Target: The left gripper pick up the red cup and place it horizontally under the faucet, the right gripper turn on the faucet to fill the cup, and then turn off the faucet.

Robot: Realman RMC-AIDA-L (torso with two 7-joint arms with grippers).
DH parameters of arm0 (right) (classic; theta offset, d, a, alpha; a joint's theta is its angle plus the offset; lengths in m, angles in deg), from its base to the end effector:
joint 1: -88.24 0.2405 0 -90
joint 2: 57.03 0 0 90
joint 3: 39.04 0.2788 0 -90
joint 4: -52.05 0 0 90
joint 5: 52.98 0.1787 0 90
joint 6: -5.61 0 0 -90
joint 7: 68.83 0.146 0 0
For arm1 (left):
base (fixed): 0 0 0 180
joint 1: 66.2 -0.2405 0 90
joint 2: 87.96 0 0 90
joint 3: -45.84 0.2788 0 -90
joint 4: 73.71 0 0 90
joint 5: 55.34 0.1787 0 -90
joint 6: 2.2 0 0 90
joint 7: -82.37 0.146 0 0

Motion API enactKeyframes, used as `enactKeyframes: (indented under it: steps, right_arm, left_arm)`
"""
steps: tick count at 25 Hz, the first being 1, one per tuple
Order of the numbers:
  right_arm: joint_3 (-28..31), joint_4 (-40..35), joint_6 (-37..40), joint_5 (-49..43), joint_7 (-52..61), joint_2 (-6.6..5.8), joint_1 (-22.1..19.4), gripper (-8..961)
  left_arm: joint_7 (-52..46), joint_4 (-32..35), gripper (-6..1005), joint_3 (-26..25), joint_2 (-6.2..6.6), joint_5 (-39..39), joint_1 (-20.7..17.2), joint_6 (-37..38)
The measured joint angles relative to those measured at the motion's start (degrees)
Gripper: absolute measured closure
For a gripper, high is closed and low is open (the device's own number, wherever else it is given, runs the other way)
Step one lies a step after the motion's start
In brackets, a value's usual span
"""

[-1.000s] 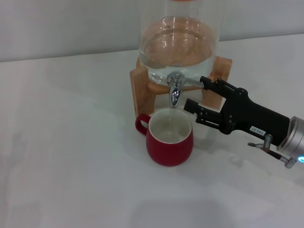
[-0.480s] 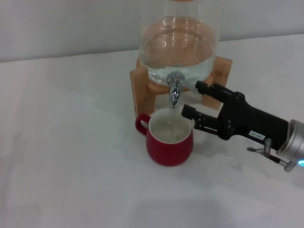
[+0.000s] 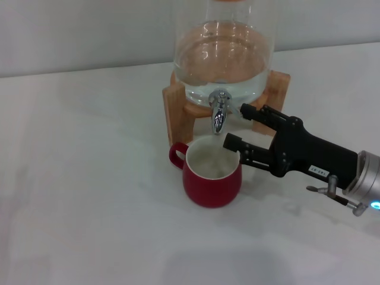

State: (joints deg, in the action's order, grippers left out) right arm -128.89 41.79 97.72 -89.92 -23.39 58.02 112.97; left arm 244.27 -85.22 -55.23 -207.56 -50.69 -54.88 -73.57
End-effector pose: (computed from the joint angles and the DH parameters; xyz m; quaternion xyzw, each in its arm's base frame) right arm 0.2581 0.2794 -0.0201 -0.8405 0.1640 0.4632 0.2283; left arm -0.3788 0.2583 0.0278 -0.6395 -0.2684 -0.2998 0.6551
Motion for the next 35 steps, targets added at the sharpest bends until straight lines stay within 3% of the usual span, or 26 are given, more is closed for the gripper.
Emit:
enactKeyframes:
  steps: [18,35]
  right_arm:
    - [3.7,-2.1,3.8,0.1,0.8,-1.65,-0.8,129]
    - [-3.9,-3.2,4.4,-0.9,1.4,0.49,0.0,129]
  left_arm:
    - [0.0,0.0,128,0.0,-0.02,0.5,0.0,0.0]
    - [0.0,0.0,127,0.0,-0.07,1.1,0.6,-0.1]
